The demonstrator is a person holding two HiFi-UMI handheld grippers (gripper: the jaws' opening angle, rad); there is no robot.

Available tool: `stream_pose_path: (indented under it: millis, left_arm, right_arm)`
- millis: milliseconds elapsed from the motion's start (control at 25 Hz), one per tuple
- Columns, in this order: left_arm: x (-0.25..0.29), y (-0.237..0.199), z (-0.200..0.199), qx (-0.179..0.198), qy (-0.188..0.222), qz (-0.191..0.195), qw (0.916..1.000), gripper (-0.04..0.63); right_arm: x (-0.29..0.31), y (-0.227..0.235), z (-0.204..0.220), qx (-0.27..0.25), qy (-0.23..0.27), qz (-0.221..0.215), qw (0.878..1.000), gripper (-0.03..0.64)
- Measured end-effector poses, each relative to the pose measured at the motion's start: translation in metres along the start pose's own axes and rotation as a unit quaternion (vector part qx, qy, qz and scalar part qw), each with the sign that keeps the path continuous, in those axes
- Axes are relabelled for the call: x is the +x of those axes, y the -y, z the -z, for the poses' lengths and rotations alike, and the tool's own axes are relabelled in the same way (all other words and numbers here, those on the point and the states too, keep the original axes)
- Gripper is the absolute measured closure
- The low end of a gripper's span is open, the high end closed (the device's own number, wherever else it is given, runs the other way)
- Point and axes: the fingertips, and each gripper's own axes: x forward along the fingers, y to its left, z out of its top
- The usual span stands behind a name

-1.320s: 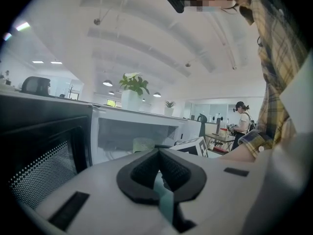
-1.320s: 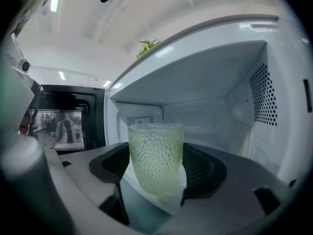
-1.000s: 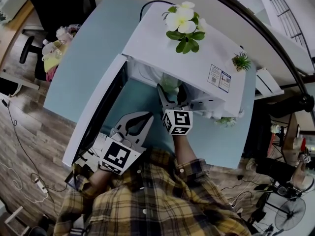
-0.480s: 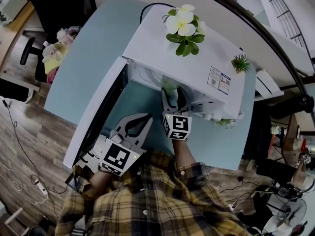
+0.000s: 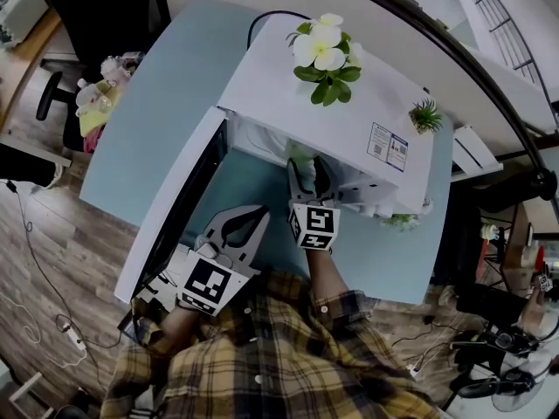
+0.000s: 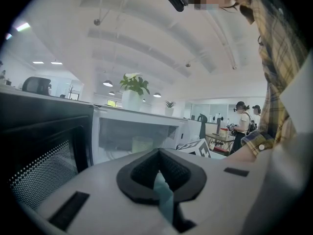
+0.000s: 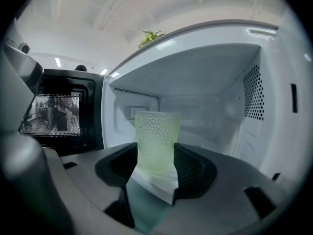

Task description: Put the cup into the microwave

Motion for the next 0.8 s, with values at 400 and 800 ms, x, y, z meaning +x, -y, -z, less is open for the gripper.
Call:
stream_pose_path:
  millis: [400, 800]
  left_arm:
    - [0.0001, 0.0027, 0.0002, 0.002, -0.001, 0.005, 1.0, 0.604]
    - [-0.0063, -0.0041, -0.0032, 0.002, 0.005, -0.005, 1.0, 0.606]
  right_arm:
    - [0.0044, 0.0013, 0.0035, -0.021, -0.006, 0.008, 1.0, 0.518]
    - [-0.0024, -0.0015, 0.0031, -0.022, -0.011, 0.002, 1.0, 0.563]
